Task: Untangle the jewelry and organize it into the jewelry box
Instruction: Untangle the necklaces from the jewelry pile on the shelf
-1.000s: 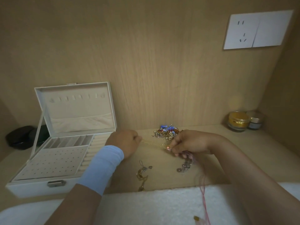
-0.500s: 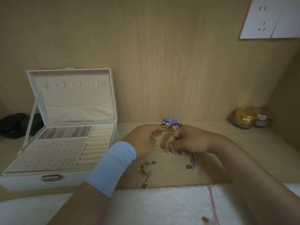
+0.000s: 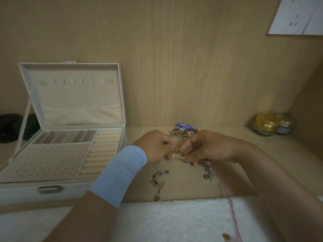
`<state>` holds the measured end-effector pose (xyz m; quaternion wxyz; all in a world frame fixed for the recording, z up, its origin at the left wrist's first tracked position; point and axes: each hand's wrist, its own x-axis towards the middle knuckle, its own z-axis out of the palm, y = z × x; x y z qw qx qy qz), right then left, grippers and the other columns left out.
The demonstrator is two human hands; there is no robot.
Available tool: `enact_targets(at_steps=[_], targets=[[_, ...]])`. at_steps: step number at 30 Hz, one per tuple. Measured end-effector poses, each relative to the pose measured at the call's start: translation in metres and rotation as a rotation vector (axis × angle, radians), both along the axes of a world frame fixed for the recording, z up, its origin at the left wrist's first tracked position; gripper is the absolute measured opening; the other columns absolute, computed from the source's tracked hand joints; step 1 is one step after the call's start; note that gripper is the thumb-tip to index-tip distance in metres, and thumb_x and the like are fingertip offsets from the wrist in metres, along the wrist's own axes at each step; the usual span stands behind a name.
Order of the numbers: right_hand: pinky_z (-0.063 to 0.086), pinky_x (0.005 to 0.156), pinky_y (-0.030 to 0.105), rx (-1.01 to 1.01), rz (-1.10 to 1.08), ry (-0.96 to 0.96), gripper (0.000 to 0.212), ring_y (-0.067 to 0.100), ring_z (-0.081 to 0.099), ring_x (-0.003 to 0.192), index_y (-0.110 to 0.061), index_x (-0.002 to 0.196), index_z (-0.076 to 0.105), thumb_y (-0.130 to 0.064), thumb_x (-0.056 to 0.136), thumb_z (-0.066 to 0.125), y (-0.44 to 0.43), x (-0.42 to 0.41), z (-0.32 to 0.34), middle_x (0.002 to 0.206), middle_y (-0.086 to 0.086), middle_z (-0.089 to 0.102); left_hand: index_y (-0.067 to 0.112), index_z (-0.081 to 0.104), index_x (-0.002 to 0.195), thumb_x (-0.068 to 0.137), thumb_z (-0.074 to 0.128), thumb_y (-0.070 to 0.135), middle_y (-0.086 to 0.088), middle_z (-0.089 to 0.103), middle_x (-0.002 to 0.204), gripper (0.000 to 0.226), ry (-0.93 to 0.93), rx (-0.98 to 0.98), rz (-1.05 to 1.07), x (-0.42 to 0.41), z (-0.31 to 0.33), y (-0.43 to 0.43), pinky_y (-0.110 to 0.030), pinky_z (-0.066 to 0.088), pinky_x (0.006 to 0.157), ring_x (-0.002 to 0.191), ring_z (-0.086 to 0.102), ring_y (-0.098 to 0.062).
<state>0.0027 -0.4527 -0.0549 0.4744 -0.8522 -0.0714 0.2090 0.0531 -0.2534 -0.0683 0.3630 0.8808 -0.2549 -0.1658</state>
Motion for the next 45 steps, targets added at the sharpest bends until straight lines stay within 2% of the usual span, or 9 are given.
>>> enact_targets(at_steps=[4, 11, 17, 21, 28, 31, 36, 40, 45], targets=[[0.037, 0.041, 0.021, -0.058, -0.027, 0.018, 0.030, 0.011, 0.062, 0.056, -0.007, 0.110, 0.065, 0.007, 0.084, 0.069, -0.001, 0.001, 0.000, 0.069, -0.005, 0.070, 0.026, 0.072, 0.091, 0.096, 0.057, 0.024, 0.009, 0.073, 0.088, 0.016, -0.074, -0.003, 0.045, 0.000, -0.001, 0.000, -0.019, 0.040, 0.059, 0.043, 0.052, 0.013], [0.034, 0.040, 0.020, -0.120, -0.062, 0.039, 0.029, 0.014, 0.064, 0.058, -0.013, 0.107, 0.064, 0.005, 0.085, 0.070, -0.004, 0.000, 0.003, 0.090, 0.005, 0.071, 0.021, 0.062, 0.086, 0.100, 0.047, 0.022, 0.007, 0.073, 0.079, 0.022, -0.024, -0.084, 0.105, -0.006, 0.007, 0.002, -0.027, 0.047, 0.046, 0.034, 0.048, -0.010], [0.039, 0.044, 0.021, -0.217, -0.062, -0.004, 0.007, 0.014, 0.059, 0.050, -0.017, 0.096, 0.073, -0.015, 0.090, 0.069, -0.005, 0.001, 0.004, 0.062, 0.003, 0.064, 0.020, 0.056, 0.086, 0.102, 0.040, 0.024, 0.002, 0.073, 0.076, 0.023, 0.104, -0.140, 0.169, -0.004, 0.011, 0.006, -0.027, 0.045, 0.043, 0.037, 0.051, -0.023], [0.043, 0.055, 0.028, -0.192, -0.041, -0.038, 0.009, 0.019, 0.053, 0.053, -0.021, 0.096, 0.075, -0.022, 0.087, 0.075, -0.002, 0.001, 0.004, 0.067, 0.003, 0.062, 0.021, 0.052, 0.081, 0.103, 0.039, 0.024, -0.008, 0.073, 0.077, 0.026, 0.137, -0.222, 0.149, -0.005, 0.019, 0.007, -0.023, 0.040, 0.040, 0.041, 0.053, -0.027], [0.046, 0.066, 0.017, -0.247, 0.002, -0.085, 0.003, -0.001, 0.057, 0.062, -0.022, 0.085, 0.079, -0.021, 0.083, 0.079, 0.000, -0.001, 0.006, 0.070, -0.005, 0.072, 0.015, 0.049, 0.079, 0.099, 0.037, 0.013, -0.015, 0.070, 0.074, 0.024, 0.151, -0.253, 0.207, -0.004, 0.025, 0.010, -0.024, 0.043, 0.046, 0.052, 0.064, -0.037], [0.044, 0.062, 0.029, -0.311, -0.017, -0.057, 0.005, 0.009, 0.055, 0.053, -0.016, 0.085, 0.077, -0.020, 0.086, 0.074, -0.001, -0.001, 0.007, 0.066, 0.001, 0.067, 0.014, 0.054, 0.077, 0.097, 0.038, 0.015, -0.010, 0.066, 0.061, 0.026, 0.115, -0.177, 0.230, -0.001, 0.023, 0.015, -0.034, 0.050, 0.059, 0.063, 0.071, -0.039], [0.046, 0.052, 0.026, -0.422, -0.076, -0.047, 0.014, 0.016, 0.057, 0.055, -0.022, 0.072, 0.074, -0.021, 0.085, 0.069, -0.002, 0.000, 0.011, 0.063, 0.000, 0.066, 0.013, 0.060, 0.083, 0.095, 0.038, 0.021, -0.009, 0.068, 0.060, 0.026, -0.114, 0.060, 0.195, 0.000, 0.024, 0.020, -0.034, 0.052, 0.070, 0.059, 0.069, -0.021], [0.055, 0.057, 0.033, -0.534, -0.076, -0.066, 0.023, 0.019, 0.059, 0.058, -0.017, 0.066, 0.071, -0.032, 0.083, 0.066, -0.001, -0.001, 0.012, 0.069, 0.007, 0.072, 0.022, 0.059, 0.074, 0.096, 0.040, 0.025, 0.002, 0.063, 0.077, 0.029, -0.337, 0.302, 0.197, 0.001, 0.022, 0.022, -0.027, 0.045, 0.065, 0.071, 0.058, -0.014], [0.057, 0.078, 0.038, -0.710, -0.090, -0.137, 0.021, 0.021, 0.068, 0.078, -0.018, 0.078, 0.076, -0.036, 0.074, 0.065, 0.000, 0.000, 0.013, 0.073, 0.002, 0.070, 0.017, 0.063, 0.080, 0.093, 0.044, 0.026, 0.000, 0.062, 0.088, 0.025, -0.315, 0.579, 0.187, 0.002, 0.019, 0.023, -0.031, 0.052, 0.080, 0.085, 0.060, -0.020]])
